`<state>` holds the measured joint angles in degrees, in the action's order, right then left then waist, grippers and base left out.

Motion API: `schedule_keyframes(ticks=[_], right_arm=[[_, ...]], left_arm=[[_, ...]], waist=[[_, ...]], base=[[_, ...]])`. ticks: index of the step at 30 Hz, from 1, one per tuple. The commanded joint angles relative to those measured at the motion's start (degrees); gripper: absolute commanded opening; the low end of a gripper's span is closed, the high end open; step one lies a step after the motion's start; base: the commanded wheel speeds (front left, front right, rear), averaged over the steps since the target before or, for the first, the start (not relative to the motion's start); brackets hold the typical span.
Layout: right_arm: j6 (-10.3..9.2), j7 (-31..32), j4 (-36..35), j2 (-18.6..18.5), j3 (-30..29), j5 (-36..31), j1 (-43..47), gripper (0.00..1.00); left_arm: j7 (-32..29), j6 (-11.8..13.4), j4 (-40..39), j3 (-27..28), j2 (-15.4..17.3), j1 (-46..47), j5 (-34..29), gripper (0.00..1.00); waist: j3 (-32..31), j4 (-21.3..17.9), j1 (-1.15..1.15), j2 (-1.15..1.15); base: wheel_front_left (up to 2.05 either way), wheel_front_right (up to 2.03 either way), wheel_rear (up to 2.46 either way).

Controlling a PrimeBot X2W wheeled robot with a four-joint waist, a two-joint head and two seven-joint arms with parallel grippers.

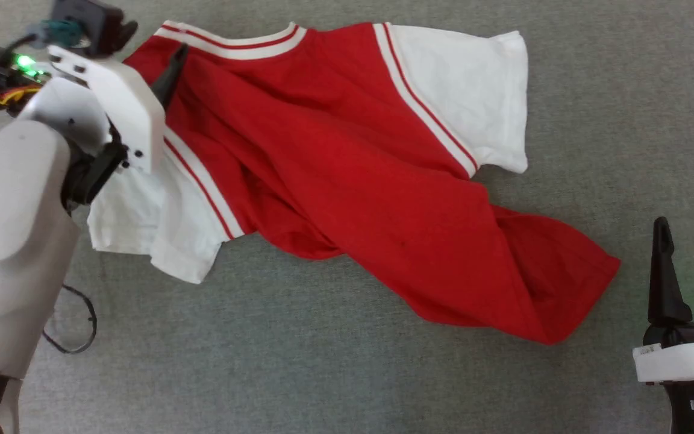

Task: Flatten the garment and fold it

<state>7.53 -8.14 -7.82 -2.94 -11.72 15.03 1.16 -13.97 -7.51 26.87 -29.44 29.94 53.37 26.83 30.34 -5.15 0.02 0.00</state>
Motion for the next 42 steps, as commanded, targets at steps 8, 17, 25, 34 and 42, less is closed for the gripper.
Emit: schedule_keyframes(ticks=[8,17,25,34,42], right_arm=[[-0.04,0.89,1.83,0.06,0.13,-0.89,-0.29,1.0],[-0.04,1.54,3.04,0.06,-0.26,-0.19,2.16,1.0],[-0.04,2.21,2.4,0.06,-0.38,-0.08,3.33,1.0],[-0.04,3.89,0.63,0.06,-0.76,-1.09,2.42,1.0],[-0.04,4.62,-0.18,0.06,-1.13,-1.09,2.4,1.0]], left_arm=[[9.89,5.51,-6.19,6.21,0.57,-3.77,2.42,1.0],[10.02,13.84,-20.83,10.59,3.99,-23.53,6.06,1.0],[0.27,18.08,-23.99,7.86,3.58,-34.18,9.34,1.0],[-1.03,16.4,-17.32,5.18,0.01,-31.25,10.45,1.0],[-3.18,13.63,-12.81,3.0,-2.23,-28.3,11.81,1.0]], waist=[[-8.17,5.54,-0.02,0.0],[-13.9,7.68,-0.02,0.0],[-13.07,8.22,-0.02,0.0],[-11.02,7.35,-0.02,0.0],[-9.91,7.01,-0.02,0.0]], base=[[0.0,0.0,0.0],[0.0,0.0,0.0],[0.0,0.0,0.0],[0.0,0.0,0.0],[0.0,0.0,0.0]])
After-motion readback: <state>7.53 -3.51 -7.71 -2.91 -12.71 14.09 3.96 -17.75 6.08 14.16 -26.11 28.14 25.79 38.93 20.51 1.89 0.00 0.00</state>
